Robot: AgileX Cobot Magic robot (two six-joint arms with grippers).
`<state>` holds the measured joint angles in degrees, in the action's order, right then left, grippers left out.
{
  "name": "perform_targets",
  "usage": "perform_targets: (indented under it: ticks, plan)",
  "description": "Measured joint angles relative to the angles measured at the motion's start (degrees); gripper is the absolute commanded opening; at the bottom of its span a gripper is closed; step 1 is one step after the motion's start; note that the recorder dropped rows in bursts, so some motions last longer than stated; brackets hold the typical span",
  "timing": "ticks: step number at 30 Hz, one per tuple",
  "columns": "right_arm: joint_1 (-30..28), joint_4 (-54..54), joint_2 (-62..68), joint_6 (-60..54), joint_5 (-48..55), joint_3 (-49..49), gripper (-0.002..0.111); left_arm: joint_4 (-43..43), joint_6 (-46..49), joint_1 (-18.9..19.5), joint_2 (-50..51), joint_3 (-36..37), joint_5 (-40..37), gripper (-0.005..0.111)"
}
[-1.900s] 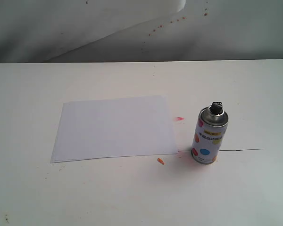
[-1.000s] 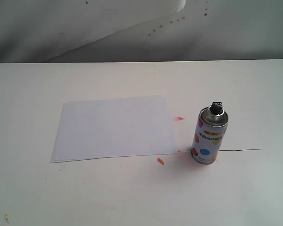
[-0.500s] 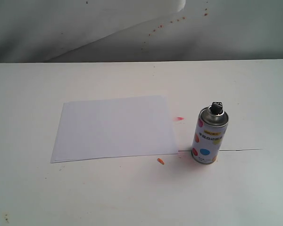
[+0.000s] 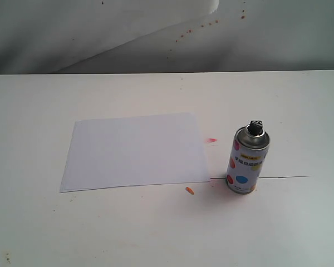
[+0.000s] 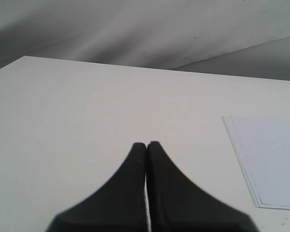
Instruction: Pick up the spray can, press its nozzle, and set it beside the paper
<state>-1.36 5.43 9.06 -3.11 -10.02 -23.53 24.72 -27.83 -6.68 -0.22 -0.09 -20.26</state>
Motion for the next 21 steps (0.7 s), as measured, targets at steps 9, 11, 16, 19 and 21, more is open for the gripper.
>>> perform_targets:
  ticks: [9, 11, 16, 19, 21]
  plan:
    - [0.00, -2.56, 17.41, -1.16, 5.25, -12.48, 0.000, 0.00, 0.00, 0.00, 0.00, 0.00, 0.00, 0.000]
    - [0.36, -2.71, 21.72, -1.16, 6.72, -14.85, 0.000, 0.00, 0.00, 0.00, 0.00, 0.00, 0.00, 0.000]
    - [4.60, -2.75, 31.94, -2.23, 7.72, -17.53, 0.000, 0.00, 0.00, 0.00, 0.00, 0.00, 0.00, 0.000]
    - [6.96, -2.75, 37.50, -3.35, 8.67, -17.64, 0.000, 0.00, 0.00, 0.00, 0.00, 0.00, 0.00, 0.000]
    - [8.06, -2.85, 41.04, -3.56, 10.02, -17.64, 0.000, 0.00, 0.00, 0.00, 0.00, 0.00, 0.00, 0.000]
